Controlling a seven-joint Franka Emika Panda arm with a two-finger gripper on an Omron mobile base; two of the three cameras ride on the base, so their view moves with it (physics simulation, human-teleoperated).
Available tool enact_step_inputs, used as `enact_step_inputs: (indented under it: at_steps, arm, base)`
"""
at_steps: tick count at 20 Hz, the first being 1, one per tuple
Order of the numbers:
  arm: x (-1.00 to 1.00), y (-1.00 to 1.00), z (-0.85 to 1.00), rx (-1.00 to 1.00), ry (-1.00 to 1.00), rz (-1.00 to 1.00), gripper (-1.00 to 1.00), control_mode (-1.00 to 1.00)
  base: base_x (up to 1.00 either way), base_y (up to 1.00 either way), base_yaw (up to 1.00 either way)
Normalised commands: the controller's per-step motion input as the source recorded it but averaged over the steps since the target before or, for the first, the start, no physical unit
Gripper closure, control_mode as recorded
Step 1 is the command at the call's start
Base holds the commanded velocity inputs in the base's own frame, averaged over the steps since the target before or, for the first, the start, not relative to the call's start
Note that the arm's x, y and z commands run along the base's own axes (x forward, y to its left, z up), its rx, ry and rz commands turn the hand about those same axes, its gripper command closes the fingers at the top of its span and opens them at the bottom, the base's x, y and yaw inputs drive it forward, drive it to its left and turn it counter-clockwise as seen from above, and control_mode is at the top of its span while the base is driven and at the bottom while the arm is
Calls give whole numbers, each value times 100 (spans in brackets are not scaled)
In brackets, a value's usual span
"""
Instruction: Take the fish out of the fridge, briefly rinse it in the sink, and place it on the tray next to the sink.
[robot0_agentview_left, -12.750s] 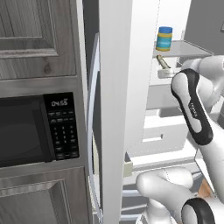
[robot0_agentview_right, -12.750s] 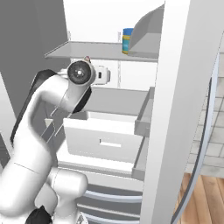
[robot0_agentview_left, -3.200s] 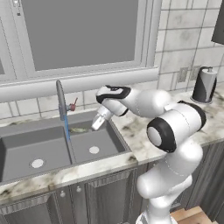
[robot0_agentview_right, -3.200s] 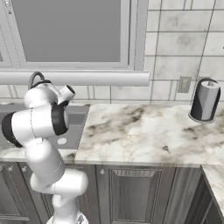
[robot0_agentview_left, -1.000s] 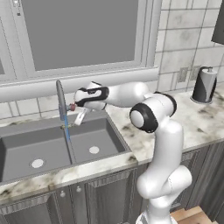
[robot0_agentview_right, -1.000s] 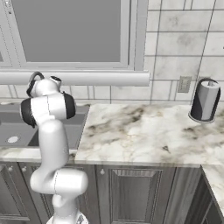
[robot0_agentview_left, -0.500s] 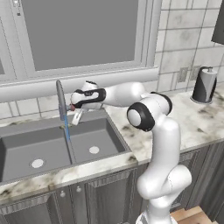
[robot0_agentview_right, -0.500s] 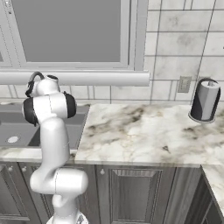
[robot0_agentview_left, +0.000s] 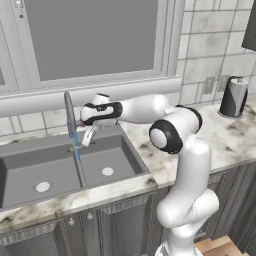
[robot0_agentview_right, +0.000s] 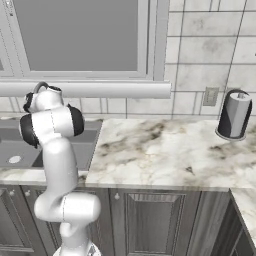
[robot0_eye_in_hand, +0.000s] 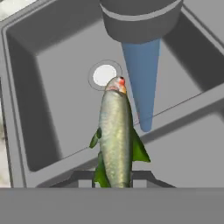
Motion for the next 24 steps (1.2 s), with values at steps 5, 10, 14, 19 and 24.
enact_step_inputs:
  at_steps: [5, 10, 14, 19, 24]
  arm:
    - [-49, -21, 47, 5, -2, -15, 100, -100]
    - [-52, -59, 100, 7, 0, -35, 100, -100]
    - [-81, -89, 100, 2, 9, -41, 100, -100]
    - [-100, -79, 88, -7, 3, -34, 100, -100]
    - [-100, -35, 58, -24, -3, -35, 100, -100]
  base:
    - [0, 0, 0]
    - [0, 0, 0]
    - [0, 0, 0]
    - [0, 0, 0]
    - [0, 0, 0]
